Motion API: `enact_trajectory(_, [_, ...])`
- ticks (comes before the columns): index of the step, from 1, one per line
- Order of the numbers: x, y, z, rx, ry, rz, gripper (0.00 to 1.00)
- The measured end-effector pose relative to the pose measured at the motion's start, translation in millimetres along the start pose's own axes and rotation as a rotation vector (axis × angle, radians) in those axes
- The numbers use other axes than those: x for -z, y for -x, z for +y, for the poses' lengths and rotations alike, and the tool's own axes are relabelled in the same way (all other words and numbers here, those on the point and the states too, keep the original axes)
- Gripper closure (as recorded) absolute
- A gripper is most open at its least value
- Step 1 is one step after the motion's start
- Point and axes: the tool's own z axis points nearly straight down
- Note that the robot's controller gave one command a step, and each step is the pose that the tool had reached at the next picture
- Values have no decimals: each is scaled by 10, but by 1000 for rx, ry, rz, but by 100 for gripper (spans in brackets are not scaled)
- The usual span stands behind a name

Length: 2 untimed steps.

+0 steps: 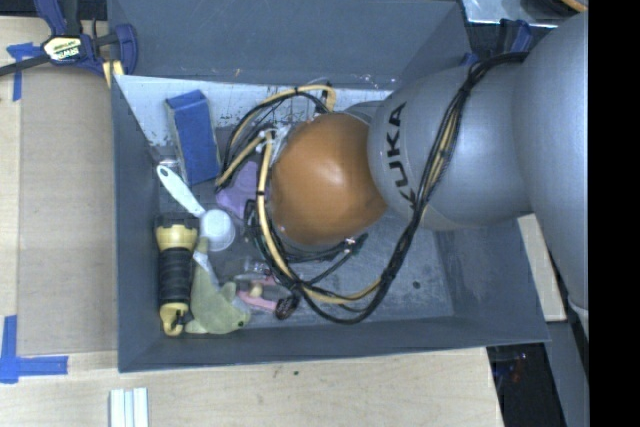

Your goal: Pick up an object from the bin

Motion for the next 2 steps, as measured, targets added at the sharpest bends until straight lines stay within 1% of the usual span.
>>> enact_trajectory(1, [33, 3, -3, -2, -2, -2, 100])
enact_trajectory(2, [159, -1, -3, -3, -1, -1, 100])
